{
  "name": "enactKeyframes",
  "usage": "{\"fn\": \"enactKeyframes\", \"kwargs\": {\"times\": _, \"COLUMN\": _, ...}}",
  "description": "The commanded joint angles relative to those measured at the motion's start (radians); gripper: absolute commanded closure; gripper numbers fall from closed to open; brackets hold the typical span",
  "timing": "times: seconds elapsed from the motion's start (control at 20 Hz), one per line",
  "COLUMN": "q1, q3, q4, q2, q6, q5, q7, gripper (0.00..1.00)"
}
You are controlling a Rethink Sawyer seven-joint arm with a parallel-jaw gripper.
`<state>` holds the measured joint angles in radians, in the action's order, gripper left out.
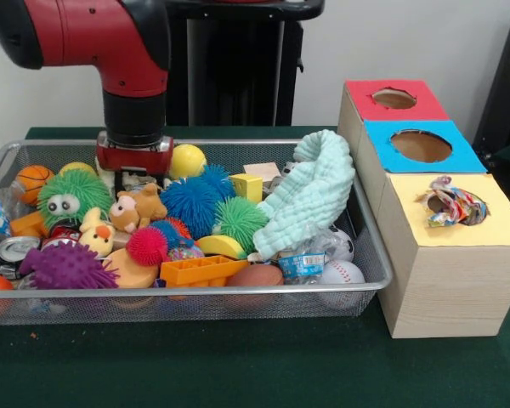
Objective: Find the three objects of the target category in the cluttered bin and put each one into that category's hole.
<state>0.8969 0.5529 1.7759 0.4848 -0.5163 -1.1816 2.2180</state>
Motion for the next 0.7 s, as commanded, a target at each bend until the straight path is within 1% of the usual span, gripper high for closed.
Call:
{"fn": "enactKeyframes", "kwargs": {"times": 0.05, "q1": 0.062, "q3": -0.007, "q4": -0.002, "q2": -0.030, "q6": -0.105, "q5": 0.120, "q7": -0.216, "gripper": 0.00}}
{"fn": "enactKeyframes", "kwargs": {"times": 0.15, "q1": 0.083, "q3": 0.002, "q4": -0.021, "q2": -0.050, "q6": -0.090, "q5": 0.120, "q7": -0.249, "gripper": 0.00}}
{"fn": "enactKeyframes", "kwargs": {"times": 0.25, "q1": 0.090, "q3": 0.017, "q4": -0.059, "q2": -0.081, "q6": -0.074, "q5": 0.114, "q7": -0.284, "gripper": 0.00}}
{"fn": "enactKeyframes", "kwargs": {"times": 0.4, "q1": 0.059, "q3": 0.036, "q4": -0.142, "q2": -0.137, "q6": -0.094, "q5": 0.123, "q7": -0.312, "gripper": 0.00}}
{"fn": "enactKeyframes", "kwargs": {"times": 0.45, "q1": 0.048, "q3": 0.047, "q4": -0.180, "q2": -0.168, "q6": -0.107, "q5": 0.130, "q7": -0.330, "gripper": 0.00}}
{"fn": "enactKeyframes", "kwargs": {"times": 0.5, "q1": 0.033, "q3": 0.049, "q4": -0.204, "q2": -0.184, "q6": -0.104, "q5": 0.126, "q7": -0.325, "gripper": 0.00}}
{"fn": "enactKeyframes", "kwargs": {"times": 0.7, "q1": -0.019, "q3": 0.073, "q4": -0.289, "q2": -0.226, "q6": -0.122, "q5": 0.139, "q7": -0.336, "gripper": 0.00}}
